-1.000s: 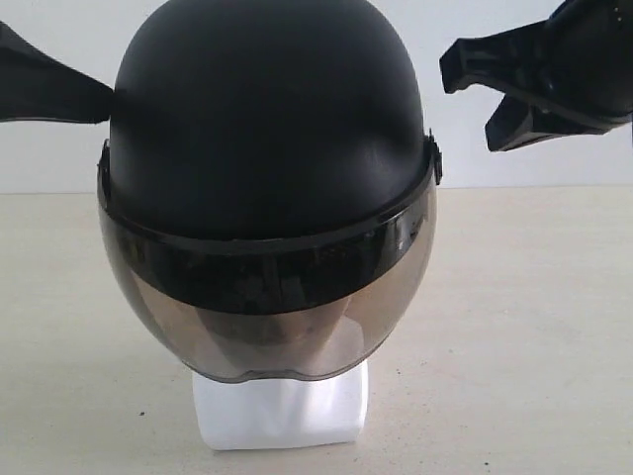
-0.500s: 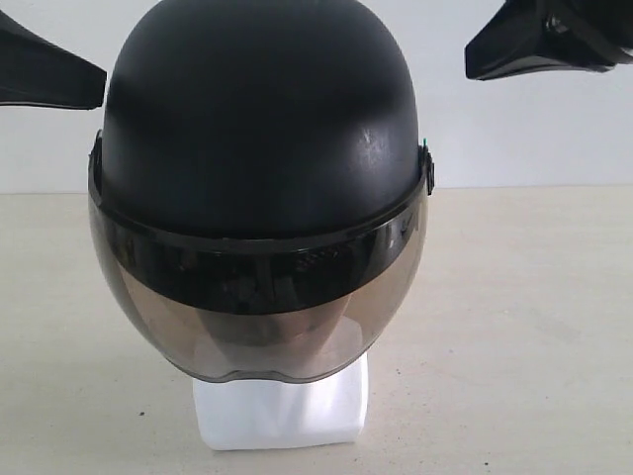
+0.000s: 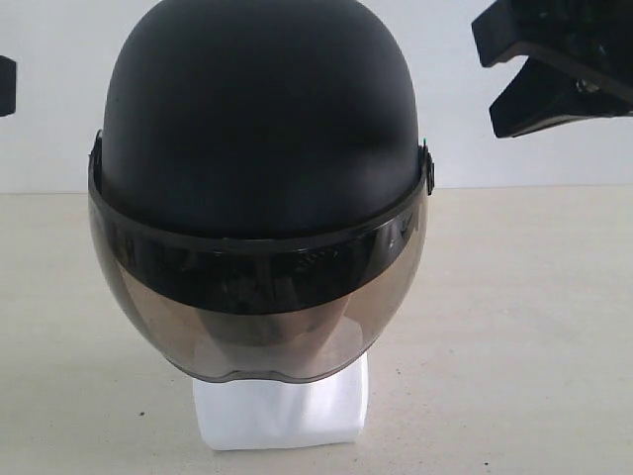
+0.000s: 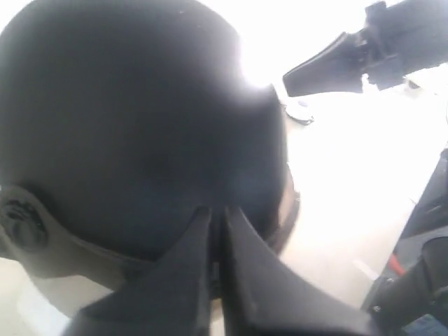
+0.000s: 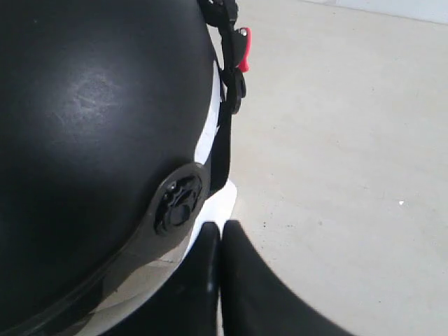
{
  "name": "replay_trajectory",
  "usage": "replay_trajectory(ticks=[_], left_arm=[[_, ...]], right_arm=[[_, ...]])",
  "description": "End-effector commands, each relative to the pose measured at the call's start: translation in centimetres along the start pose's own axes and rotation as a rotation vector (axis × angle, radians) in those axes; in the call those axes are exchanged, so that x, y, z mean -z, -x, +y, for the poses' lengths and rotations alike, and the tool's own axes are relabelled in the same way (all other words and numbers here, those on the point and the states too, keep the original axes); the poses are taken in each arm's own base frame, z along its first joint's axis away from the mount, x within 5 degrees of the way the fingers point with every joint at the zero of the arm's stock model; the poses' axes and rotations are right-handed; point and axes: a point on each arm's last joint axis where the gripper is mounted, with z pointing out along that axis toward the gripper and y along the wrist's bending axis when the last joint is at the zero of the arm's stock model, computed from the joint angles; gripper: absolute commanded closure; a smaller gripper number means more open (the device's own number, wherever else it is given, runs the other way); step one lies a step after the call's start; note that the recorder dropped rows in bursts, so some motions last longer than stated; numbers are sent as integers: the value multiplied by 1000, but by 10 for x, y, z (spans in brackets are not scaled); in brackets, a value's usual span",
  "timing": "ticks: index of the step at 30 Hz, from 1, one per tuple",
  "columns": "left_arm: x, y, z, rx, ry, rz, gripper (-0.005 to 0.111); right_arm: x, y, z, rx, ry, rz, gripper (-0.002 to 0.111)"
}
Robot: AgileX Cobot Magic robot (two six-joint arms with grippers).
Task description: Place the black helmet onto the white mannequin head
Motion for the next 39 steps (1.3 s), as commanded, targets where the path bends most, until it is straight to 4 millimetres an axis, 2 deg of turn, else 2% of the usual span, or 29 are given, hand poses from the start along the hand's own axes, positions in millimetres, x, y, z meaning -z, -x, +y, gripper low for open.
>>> replay_trajectory(ticks=[1, 5, 10, 25, 28, 33, 35, 39], left_arm=[[11, -11, -21, 59, -83, -4, 102], [20, -17, -34, 30, -121, 16, 102], [26, -18, -40, 8, -117, -6, 102], [27, -18, -42, 4, -117, -13, 102], [28, -19, -40, -81, -88, 0, 102], [41, -18, -26, -128, 174, 134, 102], [53, -18, -19, -99, 339, 216, 102], [84, -11, -7, -3, 703, 206, 102]], right_arm=[[2, -1, 0, 14, -5, 3, 108], [2, -1, 0, 14, -5, 3, 108], [2, -1, 0, 14, -5, 3, 108], [2, -1, 0, 14, -5, 3, 108], [2, -1, 0, 14, -5, 3, 108], [2, -1, 0, 12, -4, 3, 108], [2, -1, 0, 12, -4, 3, 108], [2, -1, 0, 12, -4, 3, 108]])
